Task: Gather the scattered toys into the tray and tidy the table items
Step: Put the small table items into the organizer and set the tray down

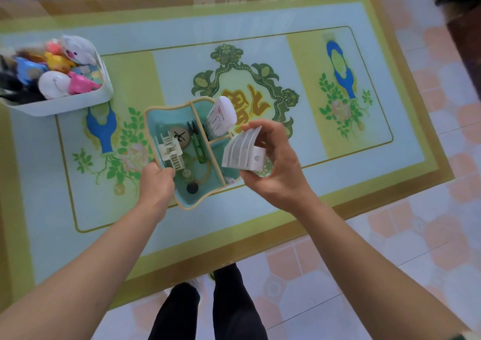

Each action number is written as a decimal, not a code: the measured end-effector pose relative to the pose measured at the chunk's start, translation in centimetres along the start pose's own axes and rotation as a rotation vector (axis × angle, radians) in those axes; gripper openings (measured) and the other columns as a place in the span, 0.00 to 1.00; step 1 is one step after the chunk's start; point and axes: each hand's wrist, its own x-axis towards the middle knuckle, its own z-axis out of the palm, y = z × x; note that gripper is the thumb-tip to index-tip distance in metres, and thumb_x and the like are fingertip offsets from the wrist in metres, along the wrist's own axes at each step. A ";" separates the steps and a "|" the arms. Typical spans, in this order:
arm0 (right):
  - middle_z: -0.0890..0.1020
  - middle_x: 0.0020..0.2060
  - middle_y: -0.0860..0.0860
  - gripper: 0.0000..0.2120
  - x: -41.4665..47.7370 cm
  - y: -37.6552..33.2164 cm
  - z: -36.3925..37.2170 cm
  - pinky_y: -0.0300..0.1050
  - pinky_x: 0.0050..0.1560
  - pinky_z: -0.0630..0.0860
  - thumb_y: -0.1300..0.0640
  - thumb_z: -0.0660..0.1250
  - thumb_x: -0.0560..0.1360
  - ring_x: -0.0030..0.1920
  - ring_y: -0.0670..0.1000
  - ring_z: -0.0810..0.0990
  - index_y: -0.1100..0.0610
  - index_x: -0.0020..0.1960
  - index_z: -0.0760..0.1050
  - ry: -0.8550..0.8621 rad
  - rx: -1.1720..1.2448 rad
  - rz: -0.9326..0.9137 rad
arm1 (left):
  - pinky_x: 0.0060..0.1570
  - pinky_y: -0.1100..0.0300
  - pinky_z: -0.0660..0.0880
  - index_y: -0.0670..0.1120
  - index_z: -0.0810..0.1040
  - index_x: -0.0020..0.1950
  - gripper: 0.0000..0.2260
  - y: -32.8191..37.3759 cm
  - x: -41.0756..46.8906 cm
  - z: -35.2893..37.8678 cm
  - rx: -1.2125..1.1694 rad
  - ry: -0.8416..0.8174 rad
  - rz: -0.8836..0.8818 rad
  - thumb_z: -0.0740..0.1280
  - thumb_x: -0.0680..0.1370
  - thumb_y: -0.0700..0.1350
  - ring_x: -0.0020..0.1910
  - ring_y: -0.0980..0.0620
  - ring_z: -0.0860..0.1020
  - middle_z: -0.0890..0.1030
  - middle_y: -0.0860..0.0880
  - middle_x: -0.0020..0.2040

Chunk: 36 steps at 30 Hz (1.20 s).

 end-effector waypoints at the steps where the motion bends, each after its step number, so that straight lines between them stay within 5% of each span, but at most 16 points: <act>1: 0.76 0.56 0.55 0.29 0.2 0.1 0.2 0.49 0.58 0.76 0.71 0.70 0.66 0.54 0.53 0.79 0.63 0.64 0.63 -0.019 -0.015 0.011 | 0.36 0.56 0.68 0.39 0.75 0.52 0.08 0.1 0.0 0.0 -0.002 -0.001 -0.003 0.58 0.76 0.35 0.36 0.50 0.71 0.75 0.46 0.39; 12: 0.77 0.57 0.54 0.31 2.5 1.9 1.0 0.51 0.53 0.76 0.68 0.70 0.66 0.58 0.54 0.76 0.58 0.66 0.65 -0.179 -0.217 0.022 | 0.35 0.56 0.71 0.41 0.75 0.53 0.10 0.0 1.1 -0.6 -0.003 0.033 -0.006 0.58 0.75 0.34 0.36 0.50 0.72 0.76 0.47 0.41; 21: 0.74 0.62 0.49 0.34 4.5 3.3 0.9 0.41 0.61 0.69 0.68 0.68 0.67 0.60 0.51 0.70 0.57 0.71 0.64 -0.363 -0.326 0.048 | 0.31 0.58 0.66 0.42 0.75 0.51 0.09 0.5 2.3 -0.2 -0.003 0.059 -0.010 0.58 0.75 0.34 0.34 0.52 0.70 0.74 0.49 0.37; 25: 0.77 0.60 0.50 0.32 5.4 4.5 -0.3 0.28 0.55 0.68 0.71 0.64 0.65 0.58 0.48 0.74 0.57 0.68 0.67 -0.235 -0.270 0.112 | 0.30 0.59 0.66 0.43 0.75 0.50 0.09 0.7 2.7 0.1 0.002 0.084 0.004 0.59 0.75 0.34 0.34 0.53 0.70 0.75 0.49 0.38; 29: 0.77 0.59 0.51 0.27 7.0 7.7 -0.6 0.39 0.51 0.71 0.73 0.61 0.67 0.56 0.51 0.75 0.57 0.64 0.71 -0.101 -0.408 0.275 | 0.29 0.59 0.64 0.42 0.75 0.47 0.07 0.6 3.2 0.5 0.009 0.116 -0.022 0.59 0.75 0.34 0.31 0.54 0.68 0.72 0.50 0.34; 36: 0.70 0.66 0.52 0.30 8.8 13.9 3.1 0.49 0.56 0.73 0.63 0.67 0.71 0.61 0.57 0.69 0.50 0.71 0.65 -0.456 -0.824 0.248 | 0.37 0.56 0.71 0.39 0.78 0.52 0.10 0.1 4.5 1.5 -0.024 0.116 -0.054 0.60 0.74 0.34 0.37 0.49 0.73 0.78 0.42 0.44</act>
